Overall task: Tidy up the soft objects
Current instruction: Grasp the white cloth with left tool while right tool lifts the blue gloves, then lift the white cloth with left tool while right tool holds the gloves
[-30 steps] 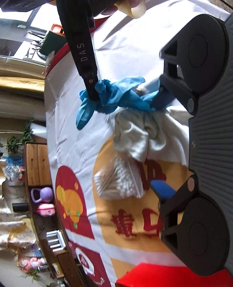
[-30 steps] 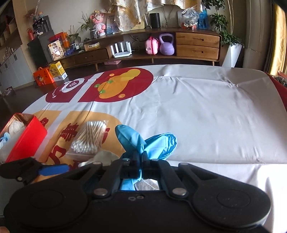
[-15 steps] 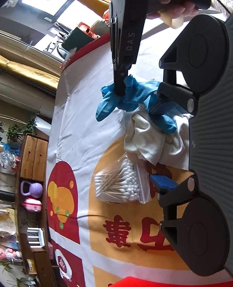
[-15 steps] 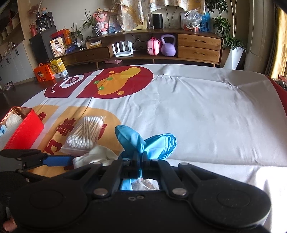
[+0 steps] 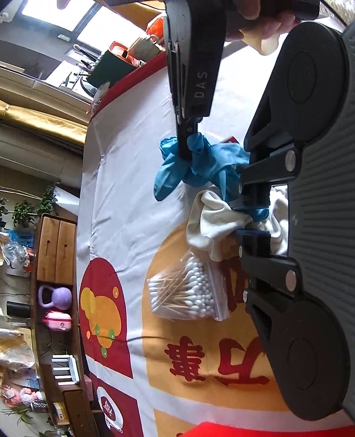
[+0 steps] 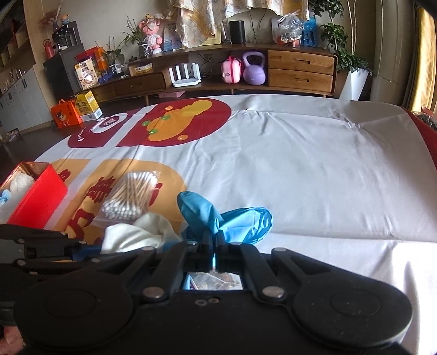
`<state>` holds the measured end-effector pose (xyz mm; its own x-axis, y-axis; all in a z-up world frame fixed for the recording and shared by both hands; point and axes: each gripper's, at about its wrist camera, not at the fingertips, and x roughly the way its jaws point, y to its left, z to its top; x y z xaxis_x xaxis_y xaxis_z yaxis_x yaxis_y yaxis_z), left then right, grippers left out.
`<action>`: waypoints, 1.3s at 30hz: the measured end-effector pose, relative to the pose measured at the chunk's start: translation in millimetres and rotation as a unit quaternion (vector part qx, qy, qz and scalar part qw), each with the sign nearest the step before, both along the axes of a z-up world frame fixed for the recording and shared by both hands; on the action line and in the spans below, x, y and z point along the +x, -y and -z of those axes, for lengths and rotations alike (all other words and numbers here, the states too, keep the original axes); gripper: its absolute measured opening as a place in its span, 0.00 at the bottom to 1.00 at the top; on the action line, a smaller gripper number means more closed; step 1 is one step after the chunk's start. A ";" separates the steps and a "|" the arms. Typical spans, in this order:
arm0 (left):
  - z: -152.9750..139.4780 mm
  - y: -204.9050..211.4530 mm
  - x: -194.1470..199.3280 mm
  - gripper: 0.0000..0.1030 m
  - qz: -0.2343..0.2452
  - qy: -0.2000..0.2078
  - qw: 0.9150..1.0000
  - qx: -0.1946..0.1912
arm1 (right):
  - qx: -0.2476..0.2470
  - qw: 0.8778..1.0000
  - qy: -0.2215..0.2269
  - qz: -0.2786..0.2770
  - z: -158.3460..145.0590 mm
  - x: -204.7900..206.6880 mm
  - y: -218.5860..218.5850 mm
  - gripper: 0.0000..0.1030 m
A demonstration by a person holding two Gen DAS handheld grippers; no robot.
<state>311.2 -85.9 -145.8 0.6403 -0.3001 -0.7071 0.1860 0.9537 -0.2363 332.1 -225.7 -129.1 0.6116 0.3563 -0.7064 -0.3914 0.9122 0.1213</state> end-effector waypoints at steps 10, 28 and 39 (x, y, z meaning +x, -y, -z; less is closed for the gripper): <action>-34.4 -27.9 -35.1 0.10 -0.011 0.012 0.998 -0.057 | -0.002 0.999 0.040 0.006 -21.7 -33.1 0.5 0.00; -22.2 -30.6 -30.9 0.47 -0.004 -0.015 1.000 -0.023 | -0.002 0.999 0.035 -0.022 -36.7 -59.1 7.2 0.00; 4.9 7.5 -4.1 0.71 0.033 -0.021 0.997 0.062 | 0.011 1.000 0.016 -0.023 -20.4 -51.5 15.3 0.00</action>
<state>307.2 -93.4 -150.6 0.5916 -0.2485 -0.7670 0.2416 0.9622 -0.1254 280.6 -241.0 -108.7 0.6162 0.3998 -0.6785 -0.4374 0.8902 0.1274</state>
